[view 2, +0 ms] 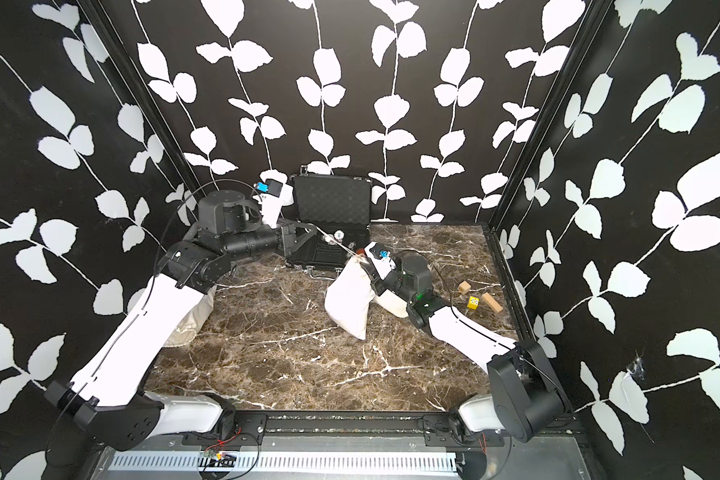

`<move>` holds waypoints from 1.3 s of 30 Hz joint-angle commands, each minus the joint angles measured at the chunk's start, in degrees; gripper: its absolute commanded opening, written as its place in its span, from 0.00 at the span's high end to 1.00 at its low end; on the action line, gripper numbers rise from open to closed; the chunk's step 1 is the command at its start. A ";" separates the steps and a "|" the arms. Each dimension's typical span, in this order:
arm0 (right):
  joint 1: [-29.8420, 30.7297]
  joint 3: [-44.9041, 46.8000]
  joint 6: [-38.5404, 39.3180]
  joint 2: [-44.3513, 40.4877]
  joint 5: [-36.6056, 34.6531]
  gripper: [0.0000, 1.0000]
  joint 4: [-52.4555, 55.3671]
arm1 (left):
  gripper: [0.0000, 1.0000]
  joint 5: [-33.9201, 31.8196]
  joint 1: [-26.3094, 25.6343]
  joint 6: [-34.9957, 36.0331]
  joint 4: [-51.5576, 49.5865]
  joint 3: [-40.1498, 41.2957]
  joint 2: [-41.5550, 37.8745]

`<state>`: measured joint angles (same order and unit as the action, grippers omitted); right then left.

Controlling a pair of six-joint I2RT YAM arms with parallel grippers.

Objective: Close the soil bag
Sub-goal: Frap the soil bag at the center of the board.

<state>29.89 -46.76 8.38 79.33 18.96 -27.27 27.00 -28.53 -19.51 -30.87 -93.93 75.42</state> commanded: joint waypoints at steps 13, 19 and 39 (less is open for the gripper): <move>8.06 -15.29 3.06 1.78 1.44 0.46 6.95 | 1.00 3.12 0.58 -1.83 7.14 -1.31 -2.89; 8.09 -16.53 4.75 3.69 -4.57 0.82 11.05 | 1.00 1.40 0.59 -1.06 5.54 -2.67 -3.64; 2.47 -14.63 11.22 -17.40 -35.99 0.87 41.29 | 1.00 -4.92 7.55 0.49 -1.62 -17.26 -10.18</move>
<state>36.47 -63.79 16.93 62.24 3.20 -3.38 29.06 -23.90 -19.64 -42.72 -107.61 72.27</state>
